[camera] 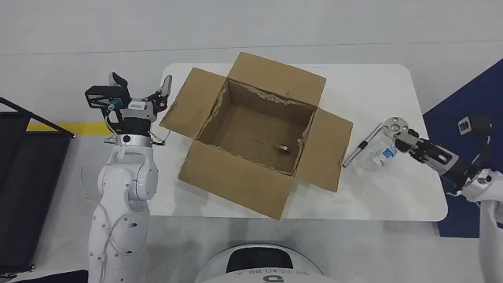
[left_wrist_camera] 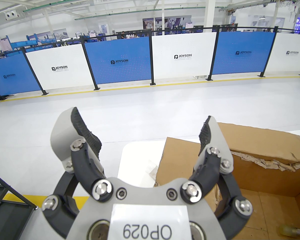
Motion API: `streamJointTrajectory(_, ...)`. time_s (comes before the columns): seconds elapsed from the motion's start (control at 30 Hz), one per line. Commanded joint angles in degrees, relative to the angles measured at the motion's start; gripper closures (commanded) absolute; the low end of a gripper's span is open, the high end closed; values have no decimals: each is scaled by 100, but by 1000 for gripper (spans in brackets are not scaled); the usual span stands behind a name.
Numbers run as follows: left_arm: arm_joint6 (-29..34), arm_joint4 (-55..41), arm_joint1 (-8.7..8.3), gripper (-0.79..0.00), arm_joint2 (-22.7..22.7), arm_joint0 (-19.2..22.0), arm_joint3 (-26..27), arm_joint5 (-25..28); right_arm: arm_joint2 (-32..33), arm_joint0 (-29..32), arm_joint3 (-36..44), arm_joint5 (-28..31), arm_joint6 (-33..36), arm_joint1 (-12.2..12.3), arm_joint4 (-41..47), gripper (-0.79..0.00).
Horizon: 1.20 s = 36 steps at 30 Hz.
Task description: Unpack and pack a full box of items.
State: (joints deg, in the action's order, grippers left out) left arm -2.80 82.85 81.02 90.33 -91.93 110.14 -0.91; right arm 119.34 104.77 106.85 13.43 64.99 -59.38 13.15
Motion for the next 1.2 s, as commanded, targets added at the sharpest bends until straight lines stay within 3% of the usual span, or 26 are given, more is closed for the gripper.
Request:
streamJointTrajectory(0.0, 0, 0, 0, -785, 0, 0, 0, 0, -402, -19, 782, -272, 31, 13, -550, 0)
streamJointTrajectory(0.13, 0, 0, 0, -785, 0, 0, 0, 0, -1537, -407, 1477, -974, 139, 58, -1804, 0)
streamJointTrajectory(0.4, 0, 0, 0, -785, 0, 0, 0, 0, -3648, -2141, 704, -2068, 314, 4, -2388, 0)
streamJointTrajectory(0.53, 0, 0, 0, -785, 0, 0, 0, 0, -4192, -2724, 383, -2483, 45, -64, -2433, 0)
streamJointTrajectory(0.87, 0, 0, 0, -785, 0, 0, 0, 0, -5781, -3854, -779, -3611, -1196, -322, -3660, 0)
streamJointTrajectory(1.1, 0, 0, 0, -785, 0, 0, 0, 0, -6617, -4433, -1602, -4140, -1215, -524, -4056, 0)
streamJointTrajectory(1.17, 0, 0, 0, -785, 0, 0, 0, 0, -6764, -4551, -1714, -4254, -1214, -571, -4131, -132)
